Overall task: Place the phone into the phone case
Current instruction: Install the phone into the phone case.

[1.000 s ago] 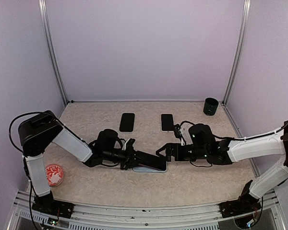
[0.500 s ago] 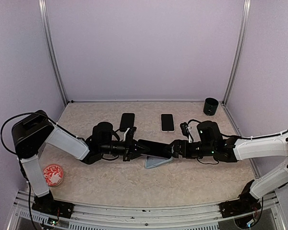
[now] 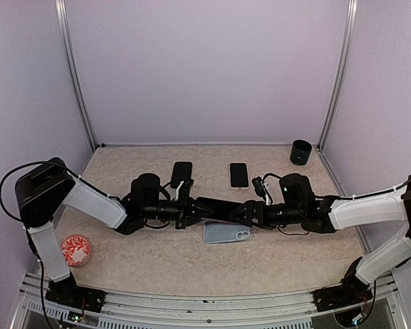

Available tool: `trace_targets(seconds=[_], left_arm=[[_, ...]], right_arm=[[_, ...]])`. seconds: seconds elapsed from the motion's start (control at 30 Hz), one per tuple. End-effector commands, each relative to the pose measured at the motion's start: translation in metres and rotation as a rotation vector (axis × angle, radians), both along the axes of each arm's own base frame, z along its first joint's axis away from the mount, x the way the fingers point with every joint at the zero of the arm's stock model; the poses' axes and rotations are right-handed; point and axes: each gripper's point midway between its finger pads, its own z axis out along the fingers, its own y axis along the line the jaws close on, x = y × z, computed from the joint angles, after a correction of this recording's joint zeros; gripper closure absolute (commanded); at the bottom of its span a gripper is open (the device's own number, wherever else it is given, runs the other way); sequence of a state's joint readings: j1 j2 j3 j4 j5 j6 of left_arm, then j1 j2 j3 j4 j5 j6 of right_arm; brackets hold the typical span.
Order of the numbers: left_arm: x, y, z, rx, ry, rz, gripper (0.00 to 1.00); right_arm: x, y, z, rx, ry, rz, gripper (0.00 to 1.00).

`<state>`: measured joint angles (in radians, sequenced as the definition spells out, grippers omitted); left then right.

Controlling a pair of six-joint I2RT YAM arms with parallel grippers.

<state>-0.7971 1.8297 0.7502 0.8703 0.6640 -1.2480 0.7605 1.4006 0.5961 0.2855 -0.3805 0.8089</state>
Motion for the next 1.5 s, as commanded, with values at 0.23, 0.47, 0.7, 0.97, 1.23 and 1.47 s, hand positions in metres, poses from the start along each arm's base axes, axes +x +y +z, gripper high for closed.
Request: trace_targets(seconds=[0.23, 0.47, 0.7, 0.97, 1.23, 1.47], left_arm=[[0.000, 0.014, 0.009, 0.083, -0.044, 0.060, 1.00], [-0.012, 0.008, -0.003, 0.101, -0.033, 0.020, 1.00], [-0.022, -0.005, -0.015, 0.114, -0.042, -0.027, 1.00], [-0.027, -0.017, -0.019, 0.087, -0.069, -0.056, 1.00], [-0.031, -0.027, -0.018, 0.040, -0.071, -0.079, 1.00], [-0.027, -0.031, -0.030, 0.066, -0.076, -0.078, 1.00]], right_arm=[[-0.002, -0.003, -0.010, 0.010, 0.010, -0.005, 0.00], [-0.003, -0.002, -0.012, 0.014, 0.017, -0.003, 0.00], [-0.004, -0.002, -0.013, 0.017, 0.024, -0.001, 0.00], [-0.007, -0.004, -0.015, 0.018, 0.033, -0.002, 0.00], [-0.010, -0.005, -0.019, 0.032, 0.049, 0.000, 0.00], [-0.011, -0.004, -0.019, 0.038, 0.054, 0.005, 0.00]])
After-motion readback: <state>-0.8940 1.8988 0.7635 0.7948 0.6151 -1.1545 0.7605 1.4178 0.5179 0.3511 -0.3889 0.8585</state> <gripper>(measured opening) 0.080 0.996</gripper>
